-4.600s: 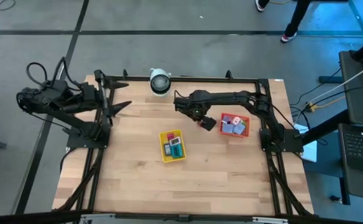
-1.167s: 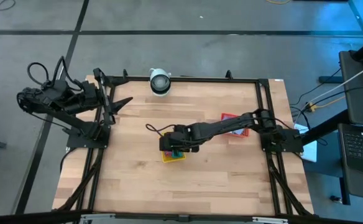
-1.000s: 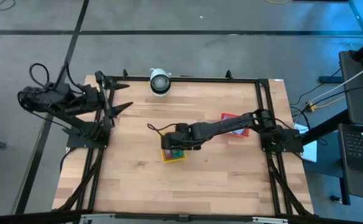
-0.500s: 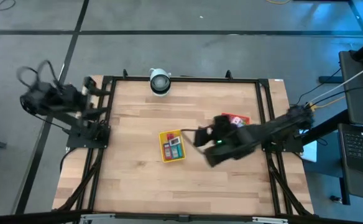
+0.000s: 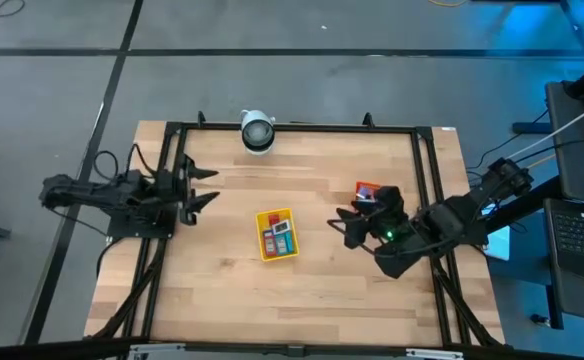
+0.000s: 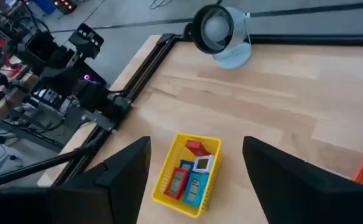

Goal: Pick & Place Office items
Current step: Return to Home Position

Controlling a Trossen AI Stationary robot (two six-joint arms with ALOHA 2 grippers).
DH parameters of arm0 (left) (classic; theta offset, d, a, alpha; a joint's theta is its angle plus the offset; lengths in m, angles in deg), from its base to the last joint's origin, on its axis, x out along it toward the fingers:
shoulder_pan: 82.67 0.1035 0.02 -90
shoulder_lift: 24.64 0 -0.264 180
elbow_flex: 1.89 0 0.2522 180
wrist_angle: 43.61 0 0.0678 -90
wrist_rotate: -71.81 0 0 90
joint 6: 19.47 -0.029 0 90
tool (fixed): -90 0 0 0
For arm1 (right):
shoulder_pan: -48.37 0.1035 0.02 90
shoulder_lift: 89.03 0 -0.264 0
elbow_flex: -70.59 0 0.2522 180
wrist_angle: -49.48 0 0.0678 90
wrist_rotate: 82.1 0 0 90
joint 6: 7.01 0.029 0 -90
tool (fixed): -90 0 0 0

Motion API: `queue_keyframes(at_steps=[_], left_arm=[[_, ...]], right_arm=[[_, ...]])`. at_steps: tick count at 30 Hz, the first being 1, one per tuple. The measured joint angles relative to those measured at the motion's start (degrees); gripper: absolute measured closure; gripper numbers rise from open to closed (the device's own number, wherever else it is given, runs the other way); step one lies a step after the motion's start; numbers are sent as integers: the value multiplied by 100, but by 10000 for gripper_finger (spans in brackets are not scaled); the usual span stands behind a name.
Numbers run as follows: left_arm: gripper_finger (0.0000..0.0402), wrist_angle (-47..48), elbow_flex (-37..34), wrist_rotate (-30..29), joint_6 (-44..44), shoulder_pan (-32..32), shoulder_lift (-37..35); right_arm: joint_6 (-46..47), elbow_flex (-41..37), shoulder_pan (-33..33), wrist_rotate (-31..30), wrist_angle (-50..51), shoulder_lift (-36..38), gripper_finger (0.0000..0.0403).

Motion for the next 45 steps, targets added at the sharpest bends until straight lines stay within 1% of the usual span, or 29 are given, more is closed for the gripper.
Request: queue_keyframes(at_steps=[4,6,8,10,12,15,17,19,21,23,25,27,29,32,34,37,41,43,45], left_arm=[[144,522,-30,569,49,537,-161],[144,886,-218,788,108,814,-449],[144,813,-383,1017,153,996,-828],[144,860,-496,977,151,1072,-1262],[144,1002,-575,783,133,1081,-1274],[144,1173,-616,778,128,1079,-1242],[144,1446,-716,770,127,1079,-1271],[144,1616,-750,864,120,1079,-1269],[145,1328,-836,878,106,1082,-1278],[148,1216,-1053,733,101,1083,-1273],[152,1161,-1042,674,100,1083,-1211],[156,1424,-1038,329,34,1083,-1177],[157,1504,-1040,193,-91,1087,-1126],[157,1524,-1043,212,-481,1083,-1056],[157,1509,-1043,213,-673,1083,-1052],[157,1528,-1043,219,-829,1083,-1037],[157,1530,-1043,221,-865,1083,-1019],[157,1520,-1042,223,-865,1083,-1026],[158,1531,-1041,231,-865,1083,-1022]], right_arm=[[-91,-9,128,-164,109,-28,142],[3,-9,250,-376,229,-26,142],[267,-9,406,-592,517,-26,142],[715,-9,587,-828,867,-26,142],[1143,-9,775,-989,1205,-26,142],[1554,-33,1023,-1106,1581,-21,142],[1745,-190,1157,-1174,1718,0,142],[1976,-477,1316,-1225,1734,137,142],[2286,-863,1482,-1317,1748,351,142],[2681,-1382,1709,-1393,1739,609,142],[3198,-1911,1953,-1620,1732,921,142],[3745,-2497,2196,-1814,1729,1263,142],[3978,-3019,2378,-1873,1440,1602,142],[3577,-3694,2502,-1952,547,2074,142],[2963,-4082,2517,-2108,-267,2271,142],[1953,-4651,2366,-1992,-1323,2530,142],[811,-5415,2006,-1549,-2612,2814,142],[64,-5802,1756,-1307,-3503,2912,142],[-857,-6202,1426,-917,-4571,3001,142]])
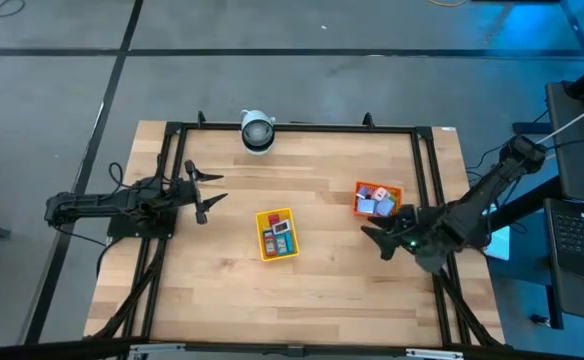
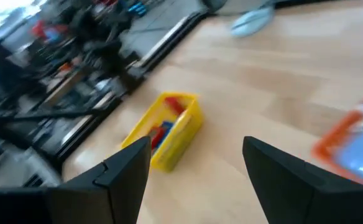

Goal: Pick & Place Office items
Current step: Return to Home Position

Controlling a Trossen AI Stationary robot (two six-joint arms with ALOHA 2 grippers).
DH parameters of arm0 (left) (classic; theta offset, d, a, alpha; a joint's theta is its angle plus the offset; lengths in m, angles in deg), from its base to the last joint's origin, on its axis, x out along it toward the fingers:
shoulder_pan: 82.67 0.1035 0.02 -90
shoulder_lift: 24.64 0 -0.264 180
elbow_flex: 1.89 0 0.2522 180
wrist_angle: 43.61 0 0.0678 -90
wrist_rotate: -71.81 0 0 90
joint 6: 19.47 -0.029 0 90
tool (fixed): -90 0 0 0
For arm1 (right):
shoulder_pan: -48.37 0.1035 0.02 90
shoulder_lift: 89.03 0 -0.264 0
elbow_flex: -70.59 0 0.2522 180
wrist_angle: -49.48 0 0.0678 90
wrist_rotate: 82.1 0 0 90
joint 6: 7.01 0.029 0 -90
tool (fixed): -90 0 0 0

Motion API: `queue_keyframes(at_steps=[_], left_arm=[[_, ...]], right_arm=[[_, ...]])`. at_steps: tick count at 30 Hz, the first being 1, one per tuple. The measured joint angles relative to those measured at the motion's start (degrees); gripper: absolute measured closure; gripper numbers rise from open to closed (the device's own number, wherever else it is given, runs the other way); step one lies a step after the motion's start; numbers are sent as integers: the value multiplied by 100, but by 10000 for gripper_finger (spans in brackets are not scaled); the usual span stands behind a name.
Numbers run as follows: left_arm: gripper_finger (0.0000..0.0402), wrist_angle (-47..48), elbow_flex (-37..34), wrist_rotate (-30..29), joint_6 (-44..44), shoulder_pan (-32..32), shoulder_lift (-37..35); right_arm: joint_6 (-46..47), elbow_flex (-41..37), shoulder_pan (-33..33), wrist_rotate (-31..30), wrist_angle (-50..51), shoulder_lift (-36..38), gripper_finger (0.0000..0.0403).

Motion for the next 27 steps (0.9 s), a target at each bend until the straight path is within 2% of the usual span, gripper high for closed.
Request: queue_keyframes(at_steps=[6,9,12,18,23,27], left_arm=[[155,-2,0,-1,0,0,0],[156,-2,0,-1,0,0,-2],[157,-1,0,-1,0,0,0],[155,-1,0,-1,0,0,0],[157,-1,0,-1,0,0,0],[155,0,0,-1,0,0,0]], right_arm=[[-3243,-1291,-1219,1872,-4135,238,142],[-4178,-1820,-1848,2705,-5161,448,142],[-4528,-2156,-2527,3216,-5159,828,142],[-5284,-2325,-3519,4751,-4345,1568,142],[-5900,-2364,-4000,5571,-3167,2339,142],[-5888,-2805,-4117,5958,-2970,2999,142]])
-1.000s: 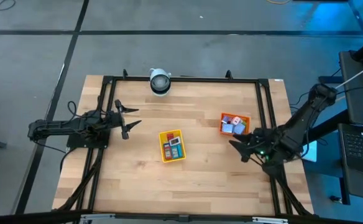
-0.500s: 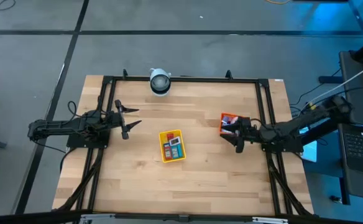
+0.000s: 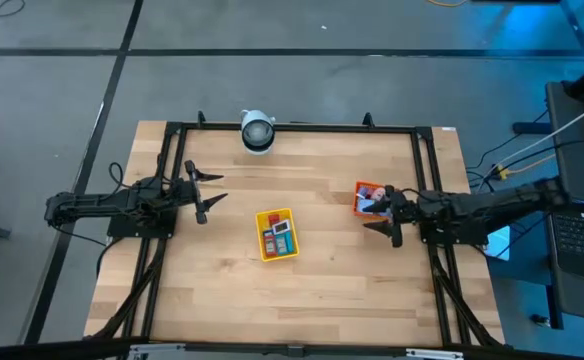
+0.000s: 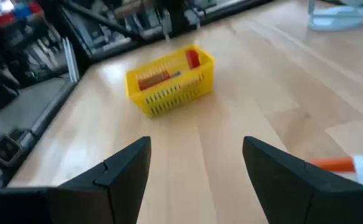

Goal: Pick & Place Office items
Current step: Return to Home Position

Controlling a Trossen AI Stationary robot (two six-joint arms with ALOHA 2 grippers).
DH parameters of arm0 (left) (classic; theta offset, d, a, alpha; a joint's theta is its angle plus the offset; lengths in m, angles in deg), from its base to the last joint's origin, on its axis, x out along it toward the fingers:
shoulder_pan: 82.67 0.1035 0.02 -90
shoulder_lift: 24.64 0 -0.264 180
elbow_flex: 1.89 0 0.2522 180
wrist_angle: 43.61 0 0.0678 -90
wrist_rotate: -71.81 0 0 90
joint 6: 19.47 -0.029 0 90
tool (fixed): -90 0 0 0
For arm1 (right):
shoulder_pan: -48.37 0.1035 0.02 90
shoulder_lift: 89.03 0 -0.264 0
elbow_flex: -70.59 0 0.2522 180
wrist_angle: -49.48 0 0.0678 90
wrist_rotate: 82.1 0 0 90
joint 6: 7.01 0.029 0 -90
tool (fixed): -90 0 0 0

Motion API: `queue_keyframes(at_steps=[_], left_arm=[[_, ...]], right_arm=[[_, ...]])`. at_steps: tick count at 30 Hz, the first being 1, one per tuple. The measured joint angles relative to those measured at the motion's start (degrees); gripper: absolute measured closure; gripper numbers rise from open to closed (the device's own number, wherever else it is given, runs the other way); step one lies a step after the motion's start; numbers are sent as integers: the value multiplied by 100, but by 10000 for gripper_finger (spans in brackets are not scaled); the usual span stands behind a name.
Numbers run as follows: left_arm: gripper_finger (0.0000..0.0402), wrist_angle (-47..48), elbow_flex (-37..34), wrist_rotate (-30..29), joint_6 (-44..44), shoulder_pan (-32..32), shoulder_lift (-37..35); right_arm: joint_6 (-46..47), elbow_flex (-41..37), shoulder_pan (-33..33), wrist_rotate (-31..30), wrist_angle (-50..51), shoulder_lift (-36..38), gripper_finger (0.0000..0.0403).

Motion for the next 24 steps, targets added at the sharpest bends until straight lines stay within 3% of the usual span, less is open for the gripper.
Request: queue_keyframes(at_steps=[4,10,13,18,24], left_arm=[[157,0,0,0,2,0,0],[155,0,0,0,0,0,-1],[156,0,0,0,0,0,0],[157,-2,2,2,0,0,0],[155,-1,2,0,0,-1,0]], right_arm=[[5,24,2,-3,952,644,142],[-933,28,-2,18,962,1844,142],[-1309,30,4,467,1016,2423,142],[-734,35,172,475,1034,2466,142],[-791,35,170,470,1032,2466,142]])
